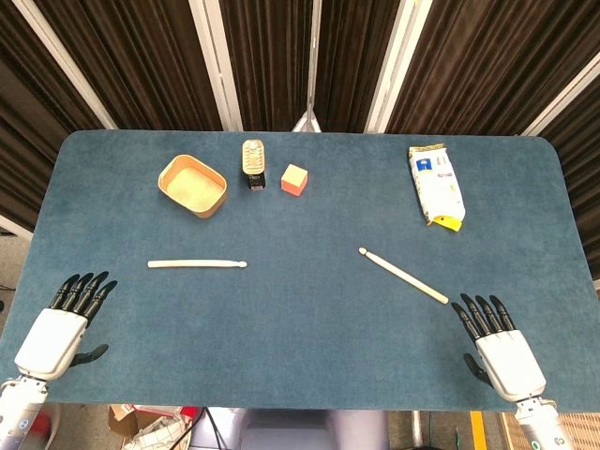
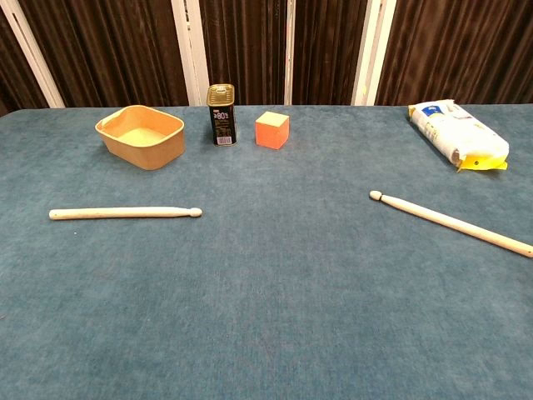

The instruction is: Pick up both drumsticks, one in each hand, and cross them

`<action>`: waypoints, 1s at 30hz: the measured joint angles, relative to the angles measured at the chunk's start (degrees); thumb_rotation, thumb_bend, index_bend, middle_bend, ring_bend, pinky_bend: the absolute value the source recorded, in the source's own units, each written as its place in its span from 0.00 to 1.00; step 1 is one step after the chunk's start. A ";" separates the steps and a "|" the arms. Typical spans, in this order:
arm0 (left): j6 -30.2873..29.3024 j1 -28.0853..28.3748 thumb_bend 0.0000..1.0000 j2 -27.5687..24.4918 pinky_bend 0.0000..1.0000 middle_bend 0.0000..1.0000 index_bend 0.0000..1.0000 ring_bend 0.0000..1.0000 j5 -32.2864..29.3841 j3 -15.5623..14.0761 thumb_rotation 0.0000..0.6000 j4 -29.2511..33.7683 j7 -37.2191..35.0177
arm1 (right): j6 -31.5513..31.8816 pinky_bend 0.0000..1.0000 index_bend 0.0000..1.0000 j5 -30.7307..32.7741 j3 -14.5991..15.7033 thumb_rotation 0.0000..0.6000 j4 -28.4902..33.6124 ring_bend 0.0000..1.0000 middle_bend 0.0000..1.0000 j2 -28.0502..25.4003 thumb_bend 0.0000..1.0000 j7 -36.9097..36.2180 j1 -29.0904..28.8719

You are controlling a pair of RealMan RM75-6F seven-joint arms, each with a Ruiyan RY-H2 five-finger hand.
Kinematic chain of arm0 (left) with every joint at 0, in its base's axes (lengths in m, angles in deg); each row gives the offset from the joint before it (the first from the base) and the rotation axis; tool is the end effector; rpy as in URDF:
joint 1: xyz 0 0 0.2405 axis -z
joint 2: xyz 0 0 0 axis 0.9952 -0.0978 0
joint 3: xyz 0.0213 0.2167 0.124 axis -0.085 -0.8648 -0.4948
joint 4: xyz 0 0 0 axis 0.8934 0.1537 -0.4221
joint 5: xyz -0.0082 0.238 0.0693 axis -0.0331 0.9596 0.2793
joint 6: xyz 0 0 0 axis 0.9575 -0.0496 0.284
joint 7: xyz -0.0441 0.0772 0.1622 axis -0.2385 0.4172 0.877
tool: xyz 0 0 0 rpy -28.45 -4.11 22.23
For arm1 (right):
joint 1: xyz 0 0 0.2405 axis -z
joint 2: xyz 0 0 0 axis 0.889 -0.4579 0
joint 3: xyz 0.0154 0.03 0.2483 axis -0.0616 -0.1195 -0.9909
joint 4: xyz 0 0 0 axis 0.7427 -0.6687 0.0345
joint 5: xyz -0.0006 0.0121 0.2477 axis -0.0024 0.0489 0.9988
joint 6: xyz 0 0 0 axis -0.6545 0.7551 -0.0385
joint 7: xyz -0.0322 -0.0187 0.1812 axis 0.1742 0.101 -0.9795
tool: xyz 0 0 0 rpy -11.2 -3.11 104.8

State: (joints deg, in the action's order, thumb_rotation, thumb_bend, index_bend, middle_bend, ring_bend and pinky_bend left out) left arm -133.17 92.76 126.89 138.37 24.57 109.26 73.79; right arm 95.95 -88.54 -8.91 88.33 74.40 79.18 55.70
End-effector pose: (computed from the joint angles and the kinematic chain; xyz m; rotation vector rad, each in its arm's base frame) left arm -0.2815 0.2050 0.0700 -1.6819 -0.7821 -0.8546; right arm -0.2894 -0.1906 0.0621 1.7290 -0.7535 0.7604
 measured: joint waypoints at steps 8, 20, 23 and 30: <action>0.01 -0.09 0.07 -0.01 0.00 0.00 0.00 0.00 0.23 0.11 1.00 0.10 0.11 | -0.57 0.04 0.00 0.10 -0.25 1.00 0.17 0.00 0.00 -0.05 0.37 -0.32 0.03; -0.97 -0.48 0.06 0.10 0.00 0.00 0.00 0.00 0.47 0.65 1.00 -0.27 -0.73 | -2.68 0.77 0.07 4.27 -6.86 1.00 2.67 0.73 0.19 3.18 0.37 0.91 -3.51; -1.12 -0.51 0.06 0.09 0.00 0.00 0.00 0.00 0.61 0.78 1.00 -0.27 -1.06 | -5.20 0.78 0.11 7.68 -9.19 1.00 3.57 0.78 0.22 4.95 0.37 3.18 -5.40; -1.25 -0.58 0.06 0.00 0.00 0.00 0.00 0.00 1.14 0.72 1.00 -0.59 -1.46 | -10.89 0.78 0.15 16.94 -13.74 1.00 3.69 0.81 0.24 11.84 0.37 12.38 -10.18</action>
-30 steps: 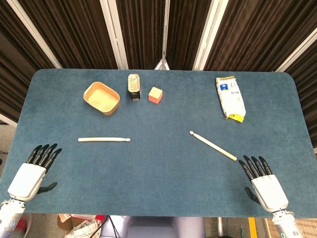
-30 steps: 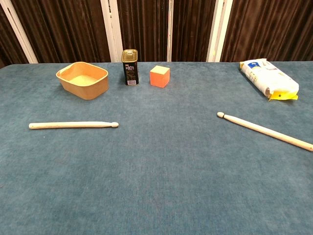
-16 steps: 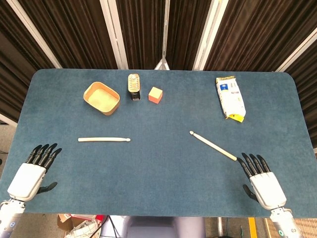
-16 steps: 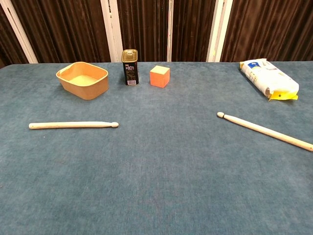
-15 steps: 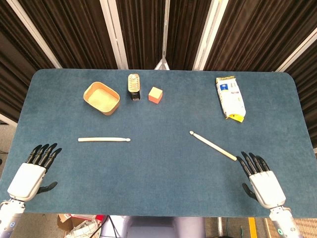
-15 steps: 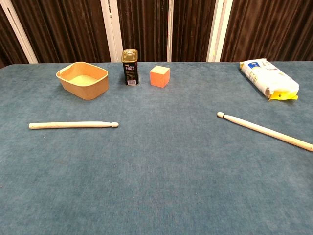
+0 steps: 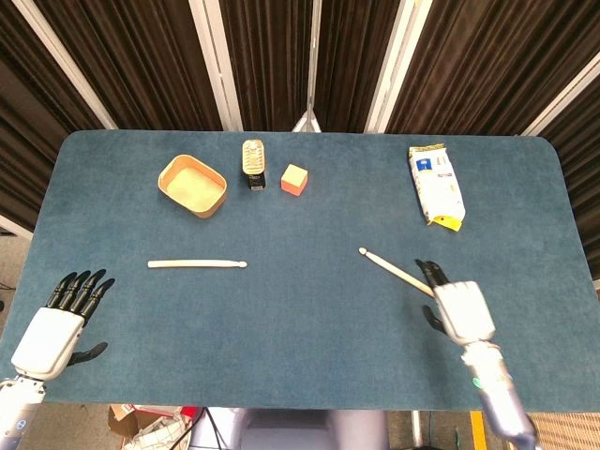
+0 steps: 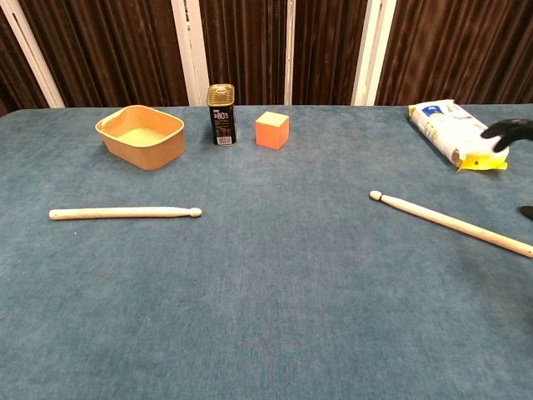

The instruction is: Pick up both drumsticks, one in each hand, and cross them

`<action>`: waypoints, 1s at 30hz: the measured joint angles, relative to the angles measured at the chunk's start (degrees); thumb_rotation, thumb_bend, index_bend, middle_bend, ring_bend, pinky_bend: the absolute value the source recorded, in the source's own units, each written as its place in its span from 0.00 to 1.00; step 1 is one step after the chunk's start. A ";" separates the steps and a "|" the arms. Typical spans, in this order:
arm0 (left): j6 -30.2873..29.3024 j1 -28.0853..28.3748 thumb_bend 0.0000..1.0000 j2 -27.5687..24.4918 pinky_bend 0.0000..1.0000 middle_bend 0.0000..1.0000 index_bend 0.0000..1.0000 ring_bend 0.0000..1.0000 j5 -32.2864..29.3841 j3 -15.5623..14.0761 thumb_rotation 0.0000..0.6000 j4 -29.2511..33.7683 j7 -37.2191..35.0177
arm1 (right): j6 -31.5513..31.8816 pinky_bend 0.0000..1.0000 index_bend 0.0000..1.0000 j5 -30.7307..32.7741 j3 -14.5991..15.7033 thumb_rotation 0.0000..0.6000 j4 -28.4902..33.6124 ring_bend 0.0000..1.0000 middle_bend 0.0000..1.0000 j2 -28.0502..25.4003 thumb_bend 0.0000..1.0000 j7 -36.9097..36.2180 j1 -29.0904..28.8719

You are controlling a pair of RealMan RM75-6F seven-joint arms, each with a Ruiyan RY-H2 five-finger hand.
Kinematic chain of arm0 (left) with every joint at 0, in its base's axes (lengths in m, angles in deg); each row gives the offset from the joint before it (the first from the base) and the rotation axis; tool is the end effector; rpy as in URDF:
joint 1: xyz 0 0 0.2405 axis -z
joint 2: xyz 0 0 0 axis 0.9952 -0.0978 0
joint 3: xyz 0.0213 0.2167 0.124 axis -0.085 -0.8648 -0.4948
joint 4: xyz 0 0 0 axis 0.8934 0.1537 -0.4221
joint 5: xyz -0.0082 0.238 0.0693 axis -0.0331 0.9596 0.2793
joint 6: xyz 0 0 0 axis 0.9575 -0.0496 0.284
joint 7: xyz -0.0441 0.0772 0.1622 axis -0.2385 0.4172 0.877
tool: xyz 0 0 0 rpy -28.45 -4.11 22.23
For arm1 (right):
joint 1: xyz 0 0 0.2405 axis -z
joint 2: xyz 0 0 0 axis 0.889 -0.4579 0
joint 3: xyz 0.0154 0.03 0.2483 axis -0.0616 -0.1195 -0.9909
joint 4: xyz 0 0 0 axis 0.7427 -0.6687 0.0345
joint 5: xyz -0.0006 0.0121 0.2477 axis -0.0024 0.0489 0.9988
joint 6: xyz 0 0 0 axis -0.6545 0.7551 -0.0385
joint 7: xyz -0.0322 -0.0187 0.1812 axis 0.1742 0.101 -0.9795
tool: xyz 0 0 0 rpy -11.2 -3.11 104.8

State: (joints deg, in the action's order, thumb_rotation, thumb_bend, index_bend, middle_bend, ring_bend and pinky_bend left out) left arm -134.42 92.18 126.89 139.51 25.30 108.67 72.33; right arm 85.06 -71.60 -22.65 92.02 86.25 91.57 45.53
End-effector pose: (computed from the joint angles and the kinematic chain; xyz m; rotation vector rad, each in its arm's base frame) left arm -0.2801 0.2055 0.0752 -1.6648 -0.7718 -0.8911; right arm -0.2198 -0.2905 0.0137 1.6289 -0.8069 0.8321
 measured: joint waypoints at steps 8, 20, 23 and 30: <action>-0.22 -0.03 0.07 -0.18 0.00 0.00 0.00 0.00 0.41 0.10 1.00 -0.40 -0.72 | -3.42 0.79 0.21 8.08 -2.09 1.00 -5.61 0.81 0.25 10.27 0.37 9.82 -4.36; 0.34 0.04 0.06 -0.18 0.00 0.00 0.00 0.00 0.06 0.31 1.00 -0.49 -1.01 | -4.22 0.79 0.34 12.19 -3.85 1.00 -17.95 0.82 0.35 19.07 0.37 12.04 -7.85; 0.41 0.06 0.06 -0.16 0.00 0.00 0.00 0.00 0.00 0.37 1.00 -0.44 -0.93 | -4.16 0.78 0.36 12.74 -4.44 1.00 -19.83 0.82 0.36 19.92 0.37 11.69 -8.43; 0.40 0.00 0.06 -0.21 0.00 0.00 0.00 0.00 0.09 0.40 1.00 -0.37 -0.81 | -3.61 0.79 0.40 13.21 -4.48 1.00 -22.83 0.82 0.40 19.86 0.37 10.83 -8.46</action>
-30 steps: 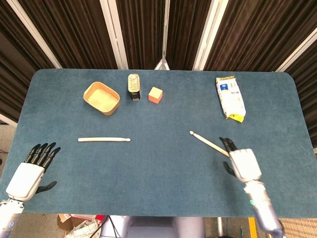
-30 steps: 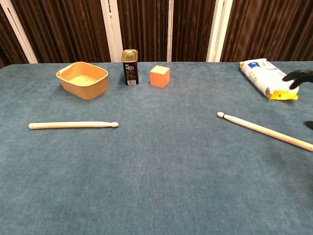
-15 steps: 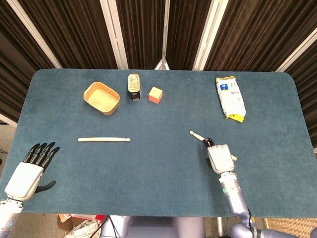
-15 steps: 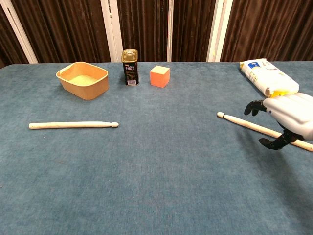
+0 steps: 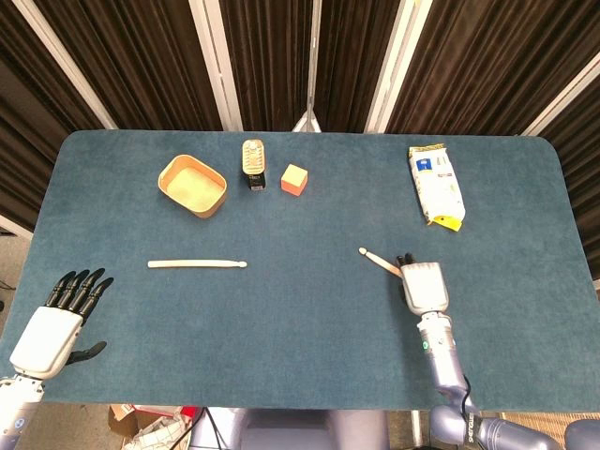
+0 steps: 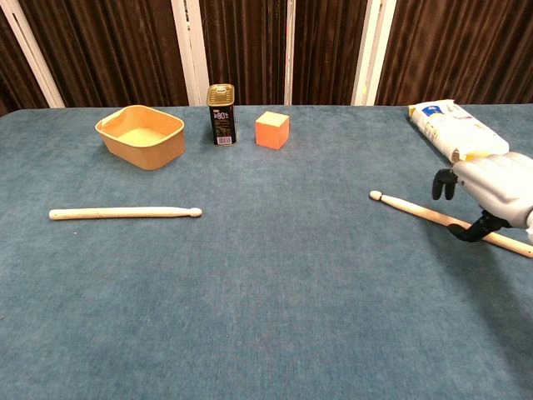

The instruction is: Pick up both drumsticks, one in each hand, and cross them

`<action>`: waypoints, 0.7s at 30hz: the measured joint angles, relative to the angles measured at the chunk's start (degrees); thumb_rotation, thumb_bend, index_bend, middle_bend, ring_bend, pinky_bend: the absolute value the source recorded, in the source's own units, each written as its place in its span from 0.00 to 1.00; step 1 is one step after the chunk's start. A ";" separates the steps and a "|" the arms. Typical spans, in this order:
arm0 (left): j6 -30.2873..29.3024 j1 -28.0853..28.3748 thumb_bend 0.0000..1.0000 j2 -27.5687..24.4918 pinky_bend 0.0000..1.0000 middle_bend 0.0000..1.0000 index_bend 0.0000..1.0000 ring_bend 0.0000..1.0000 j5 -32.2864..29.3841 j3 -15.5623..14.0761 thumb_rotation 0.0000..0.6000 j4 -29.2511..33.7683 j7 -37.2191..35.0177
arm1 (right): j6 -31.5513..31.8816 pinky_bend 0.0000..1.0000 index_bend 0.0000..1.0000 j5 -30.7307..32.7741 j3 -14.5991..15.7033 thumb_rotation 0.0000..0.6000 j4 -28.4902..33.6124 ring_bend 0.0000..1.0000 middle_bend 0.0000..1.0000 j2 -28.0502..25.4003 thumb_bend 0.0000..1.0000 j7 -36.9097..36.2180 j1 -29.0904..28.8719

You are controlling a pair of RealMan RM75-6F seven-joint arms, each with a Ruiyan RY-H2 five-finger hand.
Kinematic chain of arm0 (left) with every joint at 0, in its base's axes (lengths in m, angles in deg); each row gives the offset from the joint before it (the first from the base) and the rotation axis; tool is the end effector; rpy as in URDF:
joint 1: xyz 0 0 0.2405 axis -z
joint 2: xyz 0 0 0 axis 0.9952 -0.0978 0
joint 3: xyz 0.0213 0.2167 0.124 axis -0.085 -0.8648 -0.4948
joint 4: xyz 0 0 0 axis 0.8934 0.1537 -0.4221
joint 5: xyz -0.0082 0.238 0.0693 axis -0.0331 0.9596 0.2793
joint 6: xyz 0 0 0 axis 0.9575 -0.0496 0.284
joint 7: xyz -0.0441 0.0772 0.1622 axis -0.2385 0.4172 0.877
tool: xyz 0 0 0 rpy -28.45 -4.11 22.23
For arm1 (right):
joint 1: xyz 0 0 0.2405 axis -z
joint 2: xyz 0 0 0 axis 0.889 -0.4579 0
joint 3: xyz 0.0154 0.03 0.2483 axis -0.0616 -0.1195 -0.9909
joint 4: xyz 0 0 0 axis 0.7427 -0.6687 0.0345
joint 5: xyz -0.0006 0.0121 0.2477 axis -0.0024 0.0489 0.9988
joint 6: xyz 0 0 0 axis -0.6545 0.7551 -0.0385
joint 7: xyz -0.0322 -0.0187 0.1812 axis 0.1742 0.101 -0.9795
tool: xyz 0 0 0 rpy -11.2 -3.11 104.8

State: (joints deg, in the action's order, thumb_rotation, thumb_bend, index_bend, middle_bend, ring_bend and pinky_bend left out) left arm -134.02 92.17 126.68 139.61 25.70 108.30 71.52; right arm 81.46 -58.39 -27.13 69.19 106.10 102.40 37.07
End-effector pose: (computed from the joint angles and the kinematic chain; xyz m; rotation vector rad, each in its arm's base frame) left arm -0.2818 0.2074 0.0765 -1.6654 -0.7751 -0.8930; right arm -0.2344 -0.3497 -0.0620 1.5740 -0.7606 0.6232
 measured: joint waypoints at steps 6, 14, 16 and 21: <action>-0.06 -0.04 0.07 0.06 0.00 0.00 0.00 0.00 0.22 0.01 1.00 -0.02 0.02 | 0.74 0.79 0.40 0.57 0.37 1.00 -0.52 0.82 0.41 -0.92 0.37 -0.60 0.66; -0.50 -0.12 0.07 0.22 0.00 0.00 0.00 0.00 0.73 0.06 1.00 -0.24 -0.23 | 1.22 0.79 0.40 1.24 1.37 1.00 -0.46 0.82 0.41 -1.19 0.37 -1.38 1.60; -0.55 -0.13 0.06 0.24 0.00 0.00 0.00 0.00 0.80 0.08 1.00 -0.32 -0.29 | 1.46 0.79 0.40 1.17 1.71 1.00 -0.32 0.82 0.41 -1.20 0.37 -1.48 1.80; -0.73 -0.20 0.06 0.24 0.00 0.00 0.00 0.00 0.92 0.13 1.00 -0.42 -0.49 | 1.61 0.78 0.40 1.48 2.29 1.00 -0.38 0.82 0.41 -1.02 0.37 -1.69 2.15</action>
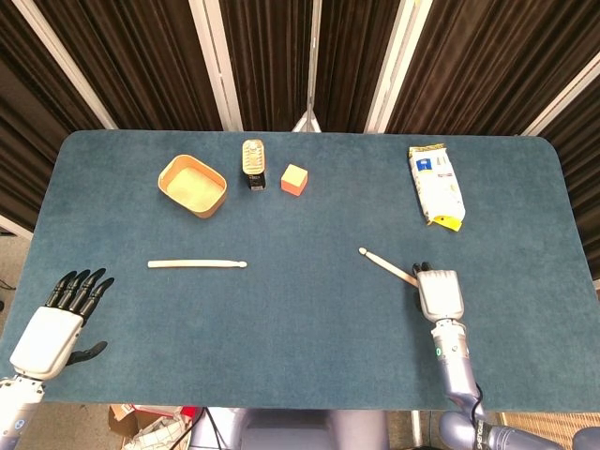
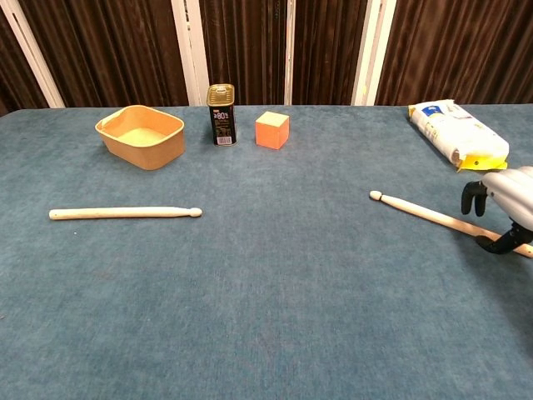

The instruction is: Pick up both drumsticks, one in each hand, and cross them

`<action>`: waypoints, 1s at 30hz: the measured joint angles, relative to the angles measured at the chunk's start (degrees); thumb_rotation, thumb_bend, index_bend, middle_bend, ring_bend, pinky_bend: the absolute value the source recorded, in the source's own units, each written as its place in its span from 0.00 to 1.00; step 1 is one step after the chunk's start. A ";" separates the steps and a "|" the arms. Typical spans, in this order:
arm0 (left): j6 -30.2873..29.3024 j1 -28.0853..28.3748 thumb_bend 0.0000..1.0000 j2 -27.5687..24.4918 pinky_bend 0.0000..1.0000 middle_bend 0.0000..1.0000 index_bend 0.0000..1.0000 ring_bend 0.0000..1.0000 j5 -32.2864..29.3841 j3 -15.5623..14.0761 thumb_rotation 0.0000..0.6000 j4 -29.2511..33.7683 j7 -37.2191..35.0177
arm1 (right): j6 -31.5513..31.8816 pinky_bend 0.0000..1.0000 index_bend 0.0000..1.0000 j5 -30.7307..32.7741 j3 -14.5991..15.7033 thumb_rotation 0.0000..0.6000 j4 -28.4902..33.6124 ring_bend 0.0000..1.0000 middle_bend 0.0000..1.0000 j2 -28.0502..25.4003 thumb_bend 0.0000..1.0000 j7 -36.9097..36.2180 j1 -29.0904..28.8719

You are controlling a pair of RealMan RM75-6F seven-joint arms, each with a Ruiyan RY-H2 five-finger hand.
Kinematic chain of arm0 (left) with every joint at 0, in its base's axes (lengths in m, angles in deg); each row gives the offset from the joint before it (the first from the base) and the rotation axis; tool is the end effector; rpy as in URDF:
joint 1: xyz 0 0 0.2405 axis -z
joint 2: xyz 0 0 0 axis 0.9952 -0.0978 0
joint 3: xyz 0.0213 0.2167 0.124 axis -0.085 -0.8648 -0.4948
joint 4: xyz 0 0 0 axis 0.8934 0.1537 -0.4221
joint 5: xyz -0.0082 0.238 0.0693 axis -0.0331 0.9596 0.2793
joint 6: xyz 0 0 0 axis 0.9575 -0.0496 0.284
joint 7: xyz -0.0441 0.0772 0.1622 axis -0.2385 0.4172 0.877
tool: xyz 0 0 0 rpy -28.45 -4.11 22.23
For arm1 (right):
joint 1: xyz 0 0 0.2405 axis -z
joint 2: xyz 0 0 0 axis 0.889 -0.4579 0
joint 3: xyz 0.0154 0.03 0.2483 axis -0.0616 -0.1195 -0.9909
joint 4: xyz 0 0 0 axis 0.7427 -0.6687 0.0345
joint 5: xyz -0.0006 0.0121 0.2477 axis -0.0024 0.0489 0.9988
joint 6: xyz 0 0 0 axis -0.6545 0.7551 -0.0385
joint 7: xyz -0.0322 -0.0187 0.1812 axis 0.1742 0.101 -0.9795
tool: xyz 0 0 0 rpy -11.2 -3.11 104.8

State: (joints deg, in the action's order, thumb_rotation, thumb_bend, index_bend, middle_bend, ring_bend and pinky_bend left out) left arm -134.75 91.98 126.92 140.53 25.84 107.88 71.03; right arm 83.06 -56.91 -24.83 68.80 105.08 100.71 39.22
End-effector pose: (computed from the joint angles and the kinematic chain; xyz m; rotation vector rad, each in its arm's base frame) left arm -0.2799 0.2068 0.0773 -1.6649 -0.7648 -0.9136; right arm -0.2615 -0.3342 -0.0577 1.5417 -0.8000 0.5752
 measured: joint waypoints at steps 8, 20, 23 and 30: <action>-0.12 -0.04 0.06 0.05 0.00 0.00 0.00 0.00 0.09 0.14 1.00 -0.14 -0.25 | -0.09 0.79 0.40 0.49 0.46 1.00 -1.11 0.82 0.41 0.51 0.37 -0.14 0.15; -0.11 -0.07 0.06 0.14 0.00 0.00 0.00 0.00 0.08 0.26 1.00 -0.18 -0.32 | -0.57 0.79 0.49 0.89 0.55 1.00 -3.86 0.83 0.52 1.68 0.37 -0.53 -0.17; -0.09 -0.09 0.07 0.13 0.00 0.00 0.00 0.00 -0.02 0.30 1.00 -0.14 -0.41 | -0.51 0.79 0.51 0.64 0.61 1.00 -4.62 0.83 0.55 2.05 0.37 -0.94 -0.22; -0.02 -0.09 0.07 0.07 0.00 0.00 0.00 0.00 -0.08 0.33 1.00 -0.10 -0.58 | -0.53 0.79 0.53 0.39 0.70 1.00 -5.56 0.83 0.56 2.69 0.37 -1.56 -0.23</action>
State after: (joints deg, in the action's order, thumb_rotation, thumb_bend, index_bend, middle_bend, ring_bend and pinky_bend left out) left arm -134.77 91.89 126.99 140.45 26.17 107.78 70.44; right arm 82.53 -56.52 -24.13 63.25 107.78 99.15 38.99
